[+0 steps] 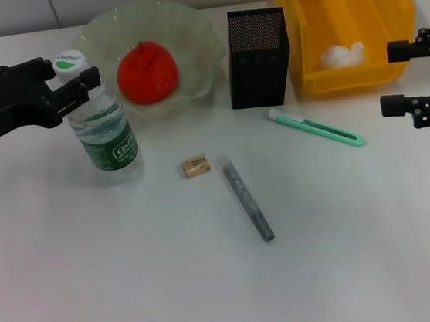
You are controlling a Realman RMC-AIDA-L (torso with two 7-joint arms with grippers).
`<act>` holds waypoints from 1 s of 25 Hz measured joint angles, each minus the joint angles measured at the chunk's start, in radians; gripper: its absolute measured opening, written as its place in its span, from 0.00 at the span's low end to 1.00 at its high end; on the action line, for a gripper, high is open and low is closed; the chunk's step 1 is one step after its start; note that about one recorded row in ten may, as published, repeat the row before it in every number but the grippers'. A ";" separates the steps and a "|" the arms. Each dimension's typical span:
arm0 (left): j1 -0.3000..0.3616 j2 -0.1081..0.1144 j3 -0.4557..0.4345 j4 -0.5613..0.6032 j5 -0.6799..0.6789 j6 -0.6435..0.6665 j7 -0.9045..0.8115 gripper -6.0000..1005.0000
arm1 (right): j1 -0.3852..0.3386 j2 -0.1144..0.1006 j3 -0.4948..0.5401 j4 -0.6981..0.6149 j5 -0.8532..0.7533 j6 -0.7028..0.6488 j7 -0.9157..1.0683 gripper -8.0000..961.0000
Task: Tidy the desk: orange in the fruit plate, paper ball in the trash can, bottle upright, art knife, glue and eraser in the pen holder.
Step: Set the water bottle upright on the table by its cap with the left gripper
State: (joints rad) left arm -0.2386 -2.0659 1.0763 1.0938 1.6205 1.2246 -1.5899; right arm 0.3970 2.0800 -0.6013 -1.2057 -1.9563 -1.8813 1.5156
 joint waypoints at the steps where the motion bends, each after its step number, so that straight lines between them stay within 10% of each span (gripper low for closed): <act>1: 0.000 0.000 0.000 0.000 0.000 0.001 0.004 0.46 | 0.001 0.000 0.000 0.000 0.000 0.000 0.000 0.73; 25: 0.012 -0.002 -0.005 -0.052 -0.006 0.020 0.085 0.46 | -0.006 0.002 0.000 0.000 0.001 0.001 0.000 0.71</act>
State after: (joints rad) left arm -0.2262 -2.0677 1.0715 1.0416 1.6149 1.2450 -1.5050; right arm 0.3911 2.0816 -0.6013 -1.2057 -1.9548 -1.8806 1.5156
